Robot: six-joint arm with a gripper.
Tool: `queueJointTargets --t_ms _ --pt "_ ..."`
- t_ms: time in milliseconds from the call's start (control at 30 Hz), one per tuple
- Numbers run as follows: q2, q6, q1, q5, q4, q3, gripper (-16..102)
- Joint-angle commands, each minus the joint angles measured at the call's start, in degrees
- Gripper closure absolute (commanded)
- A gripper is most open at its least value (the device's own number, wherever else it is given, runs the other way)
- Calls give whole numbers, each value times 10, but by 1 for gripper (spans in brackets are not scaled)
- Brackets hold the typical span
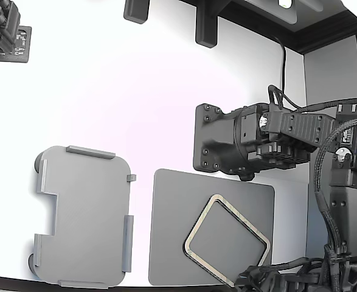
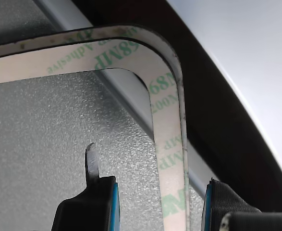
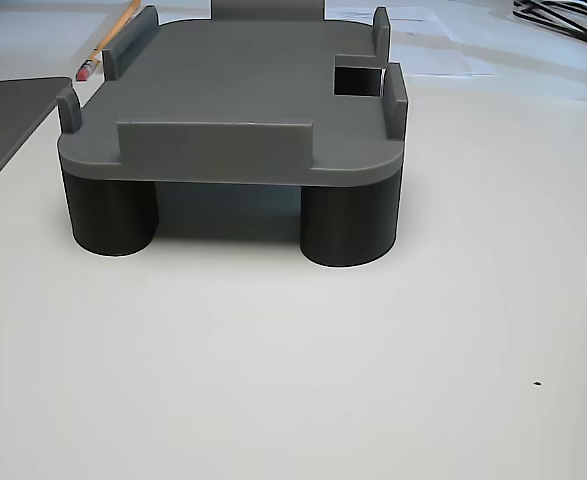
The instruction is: Move top rectangular frame to the holder.
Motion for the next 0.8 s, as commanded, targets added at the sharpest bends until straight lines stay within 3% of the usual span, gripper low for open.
queueJointTargets --t_ms 0,133,633,767 --pt "15 -4 -15 4 -1 -10 15" --pt "15 -1 -15 8 -5 -3 23" --pt "15 -1 -15 17 -22 15 20" --pt "15 1 -15 18 -24 18 25"
